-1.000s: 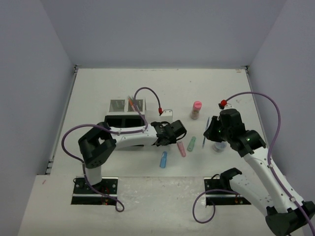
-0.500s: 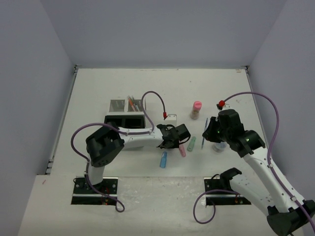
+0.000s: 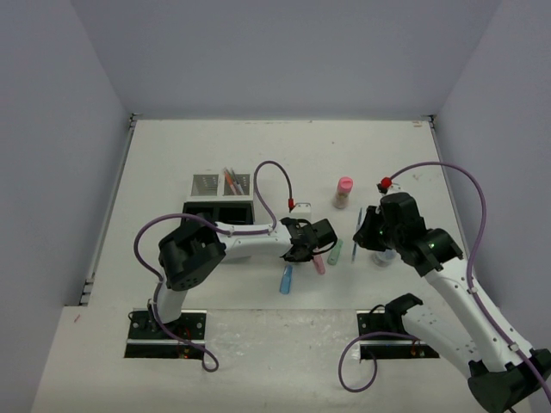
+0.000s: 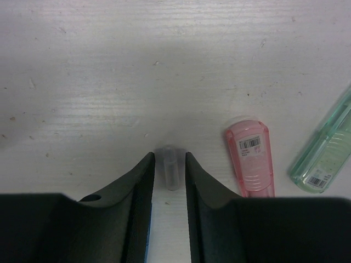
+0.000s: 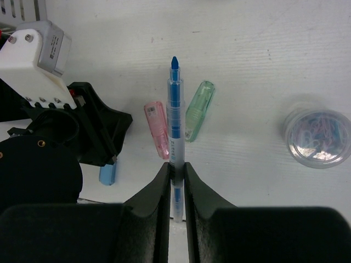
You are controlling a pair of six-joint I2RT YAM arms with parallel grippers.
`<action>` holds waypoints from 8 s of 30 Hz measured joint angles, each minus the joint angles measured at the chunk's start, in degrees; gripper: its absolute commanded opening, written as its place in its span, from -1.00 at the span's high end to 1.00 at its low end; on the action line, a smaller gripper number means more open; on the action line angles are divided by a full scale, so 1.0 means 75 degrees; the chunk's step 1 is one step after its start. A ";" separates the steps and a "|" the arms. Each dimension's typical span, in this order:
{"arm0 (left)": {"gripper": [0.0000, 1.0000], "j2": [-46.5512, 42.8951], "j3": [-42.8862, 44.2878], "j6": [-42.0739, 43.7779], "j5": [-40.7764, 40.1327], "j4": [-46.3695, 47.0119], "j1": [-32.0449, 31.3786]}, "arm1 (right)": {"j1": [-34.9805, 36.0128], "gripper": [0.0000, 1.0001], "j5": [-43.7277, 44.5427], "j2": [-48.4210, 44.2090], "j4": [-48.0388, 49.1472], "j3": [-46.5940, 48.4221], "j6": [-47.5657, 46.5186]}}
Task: Sort the stationery into containers
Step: Close the pen cap on the pen.
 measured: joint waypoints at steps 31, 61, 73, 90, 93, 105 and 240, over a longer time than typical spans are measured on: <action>1.00 -0.6459 -0.3165 0.2493 0.0375 0.5853 -0.0072 | 0.0128 1.00 -0.4760 -0.3185 0.2805 -0.1504 0.0321; 1.00 -0.6553 -0.4430 0.3425 0.3491 1.0570 -0.0085 | 0.0543 1.00 -0.6901 -0.3042 0.5857 -0.2395 0.1439; 1.00 -0.6384 -0.4430 0.3448 0.3491 1.0581 -0.0085 | 0.0576 1.00 -0.6896 -0.3200 0.5608 -0.2144 0.1302; 1.00 -0.6359 -0.4485 0.3445 0.3454 1.0675 -0.0085 | 0.0576 1.00 -0.6816 -0.3159 0.5242 -0.1967 0.1181; 1.00 -0.6359 -0.4485 0.3445 0.3454 1.0689 -0.0085 | 0.0576 1.00 -0.6805 -0.3159 0.5207 -0.1956 0.1147; 1.00 -0.6359 -0.4485 0.3428 0.3456 1.0740 -0.0085 | 0.0576 1.00 -0.6496 -0.3162 0.4906 -0.1841 0.1004; 1.00 -0.6367 -0.3086 0.4544 0.3456 0.8872 0.0092 | 0.1258 1.00 -0.5520 -0.0617 0.3617 0.0672 -0.0701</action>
